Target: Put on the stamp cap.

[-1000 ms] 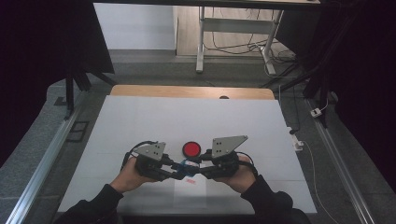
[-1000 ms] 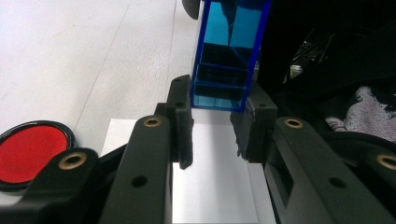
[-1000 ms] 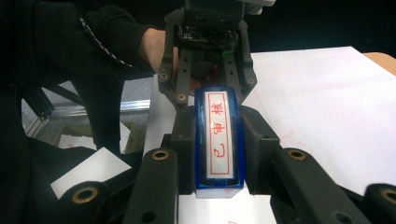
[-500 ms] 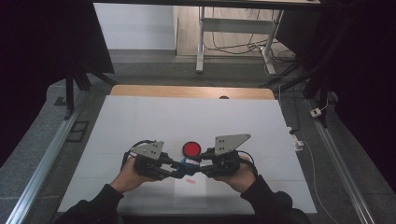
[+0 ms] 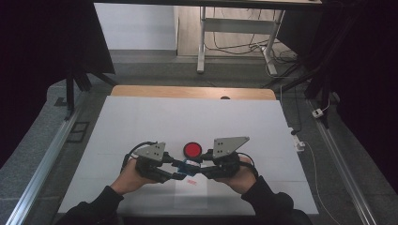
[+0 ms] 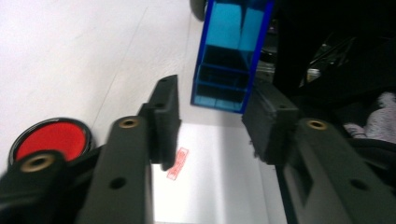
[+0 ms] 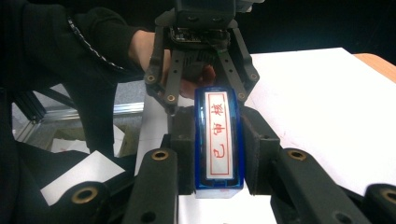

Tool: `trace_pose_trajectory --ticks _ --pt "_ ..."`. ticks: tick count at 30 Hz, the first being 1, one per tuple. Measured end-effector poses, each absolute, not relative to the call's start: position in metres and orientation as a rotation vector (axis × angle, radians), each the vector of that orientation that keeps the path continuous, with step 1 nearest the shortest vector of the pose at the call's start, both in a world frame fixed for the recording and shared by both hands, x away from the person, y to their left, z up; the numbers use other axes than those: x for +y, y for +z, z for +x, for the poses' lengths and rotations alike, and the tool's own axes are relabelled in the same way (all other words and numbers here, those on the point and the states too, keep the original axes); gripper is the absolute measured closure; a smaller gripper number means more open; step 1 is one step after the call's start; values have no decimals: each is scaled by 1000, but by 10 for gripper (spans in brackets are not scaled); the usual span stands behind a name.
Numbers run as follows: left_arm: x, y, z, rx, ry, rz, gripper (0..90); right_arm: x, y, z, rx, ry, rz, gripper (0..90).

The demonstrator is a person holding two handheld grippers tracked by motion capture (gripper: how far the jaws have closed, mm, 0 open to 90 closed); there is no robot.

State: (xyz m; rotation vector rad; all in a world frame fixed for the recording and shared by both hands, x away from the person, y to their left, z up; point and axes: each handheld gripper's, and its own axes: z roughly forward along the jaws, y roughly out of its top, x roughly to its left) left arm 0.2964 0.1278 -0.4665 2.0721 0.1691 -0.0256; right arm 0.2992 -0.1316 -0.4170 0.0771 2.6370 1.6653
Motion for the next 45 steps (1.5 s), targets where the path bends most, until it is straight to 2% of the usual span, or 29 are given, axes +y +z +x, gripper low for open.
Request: trace_pose_trajectory --ticks 15,31,34,45 --pt "132 -466 288 303 59 2137 362 -134 -414 298 2618 1625 127 701" --pt "152 -469 276 484 88 2149 187 -137 -413 295 2607 1587 171 701" --pt "156 -469 273 534 99 2142 124 -138 -412 296 2611 1570 185 701" --pt "182 -471 258 743 125 2117 80 -139 -413 297 2607 1552 229 701"
